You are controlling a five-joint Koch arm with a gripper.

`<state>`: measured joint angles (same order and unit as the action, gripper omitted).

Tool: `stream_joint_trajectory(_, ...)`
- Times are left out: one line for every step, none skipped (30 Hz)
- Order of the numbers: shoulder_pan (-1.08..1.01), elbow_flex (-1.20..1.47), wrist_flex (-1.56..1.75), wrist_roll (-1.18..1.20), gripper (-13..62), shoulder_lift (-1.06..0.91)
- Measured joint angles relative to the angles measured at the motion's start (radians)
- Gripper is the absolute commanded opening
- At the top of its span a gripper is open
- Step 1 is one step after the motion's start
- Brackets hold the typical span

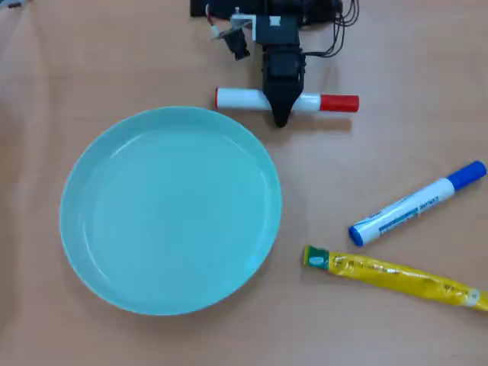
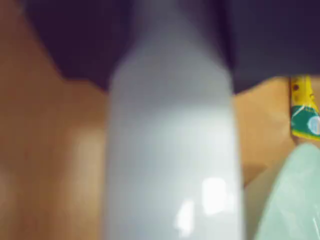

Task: Pick up the red pen.

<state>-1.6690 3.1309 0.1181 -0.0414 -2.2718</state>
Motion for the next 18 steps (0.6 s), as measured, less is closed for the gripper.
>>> stream_joint_trajectory(0.000, -0.002, 0.000, -0.009, -6.4, 0.000)
stream_joint_trajectory(-0.003, 0.000, 0.000, -0.011, -6.3, 0.000)
stream_joint_trajectory(-0.011, 0.000, 0.000, -0.012, -6.3, 0.000)
stream_joint_trajectory(-0.021, 0.000, 0.000, -0.012, -6.3, 0.000)
stream_joint_trajectory(-0.032, -0.002, 0.000, -0.012, -6.3, 0.000)
stream_joint_trajectory(-0.041, -0.002, 0.000, -0.012, -6.4, 0.000)
stream_joint_trajectory(-0.046, 0.000, -0.002, -0.012, -6.4, 0.000)
stream_joint_trajectory(-0.048, 0.000, -0.002, -0.012, -6.4, 0.000)
stream_joint_trajectory(-0.049, -0.002, -0.002, -0.012, -6.4, 0.000)
stream_joint_trajectory(-0.054, -0.002, -0.002, -0.012, -6.4, 0.000)
stream_joint_trajectory(-0.063, 0.000, -0.002, -0.012, -6.4, 0.000)
stream_joint_trajectory(-0.074, -0.002, -0.002, -0.012, -6.4, 0.000)
stream_joint_trajectory(-0.083, 0.000, -0.003, -0.012, -6.4, 0.000)
stream_joint_trajectory(-0.087, -0.002, -0.005, -0.012, -6.4, 0.000)
stream_joint_trajectory(-0.089, -0.002, -0.006, -0.012, -6.4, 0.000)
stream_joint_trajectory(-0.091, -0.002, -0.006, -0.012, -6.4, 0.000)
stream_joint_trajectory(-0.094, -0.002, -0.009, -0.012, -6.4, 0.000)
stream_joint_trajectory(-0.095, -0.002, -0.011, -0.012, -6.4, 0.000)
